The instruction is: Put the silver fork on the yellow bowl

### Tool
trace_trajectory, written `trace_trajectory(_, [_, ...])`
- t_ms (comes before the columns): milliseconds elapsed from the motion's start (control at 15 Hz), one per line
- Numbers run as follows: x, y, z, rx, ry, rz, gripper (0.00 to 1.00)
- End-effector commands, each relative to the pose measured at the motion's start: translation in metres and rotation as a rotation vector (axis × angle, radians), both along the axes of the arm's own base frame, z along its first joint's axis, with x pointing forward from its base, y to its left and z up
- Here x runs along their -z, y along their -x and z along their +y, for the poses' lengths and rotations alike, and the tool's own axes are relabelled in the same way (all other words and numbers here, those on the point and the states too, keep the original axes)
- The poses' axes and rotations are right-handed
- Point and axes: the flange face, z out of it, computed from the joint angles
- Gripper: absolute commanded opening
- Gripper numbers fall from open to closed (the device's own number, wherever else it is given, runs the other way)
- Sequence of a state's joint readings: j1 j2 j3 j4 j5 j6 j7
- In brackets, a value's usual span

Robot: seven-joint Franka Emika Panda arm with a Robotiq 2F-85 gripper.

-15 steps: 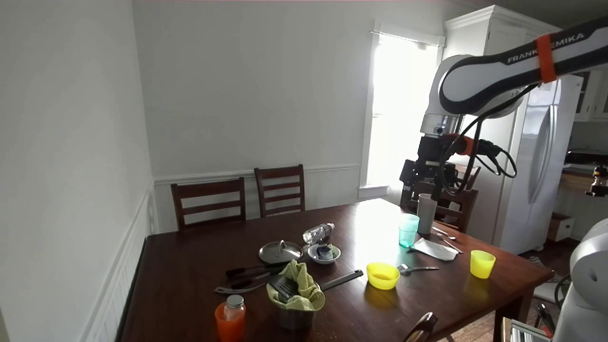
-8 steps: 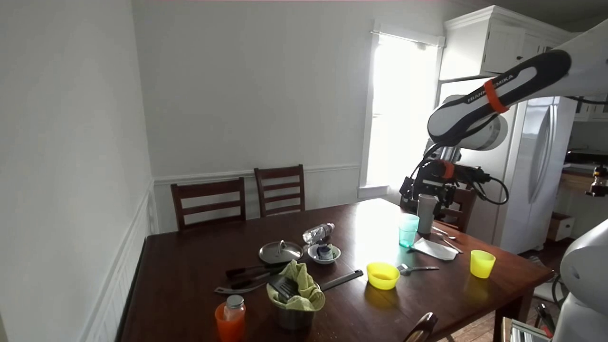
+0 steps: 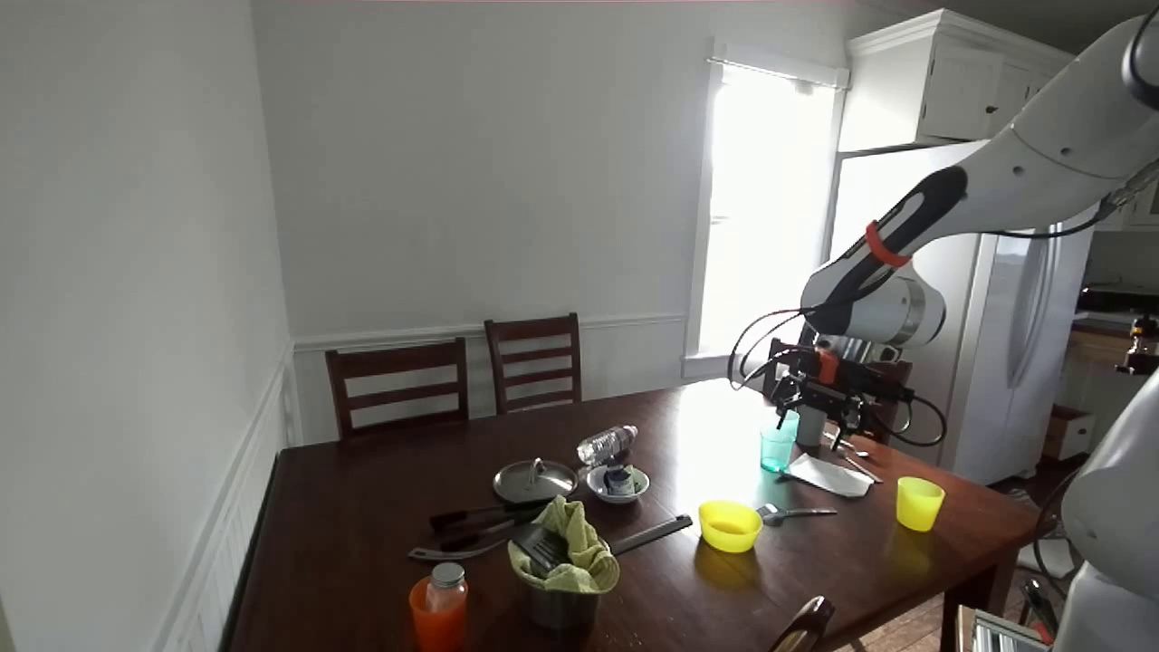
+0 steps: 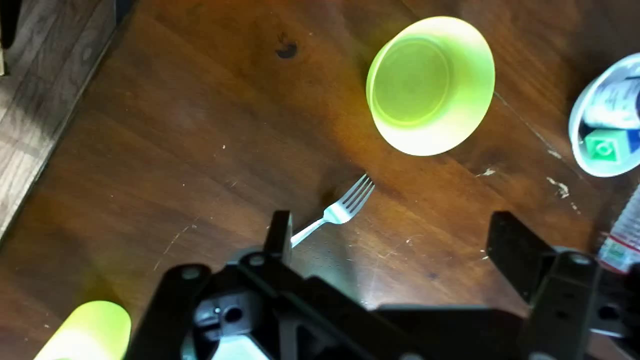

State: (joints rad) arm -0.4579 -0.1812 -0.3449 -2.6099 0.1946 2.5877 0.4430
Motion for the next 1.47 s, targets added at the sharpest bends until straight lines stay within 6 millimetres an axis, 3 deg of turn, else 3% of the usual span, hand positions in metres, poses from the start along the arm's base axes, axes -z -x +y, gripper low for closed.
trace_trajectory(0, [0.007,-0.001,-0.005,0.028,-0.007,0.001,1.0])
trace_trajectory(333, [0.012,-0.006,-0.013,0.063,-0.015,0.008,1.0])
trace_trajectory(867, [0.073,-0.026,-0.072,0.497,-0.044,0.027,1.0])
trace_trajectory(1400, [0.147,-0.044,-0.105,0.583,-0.095,0.169,1.0])
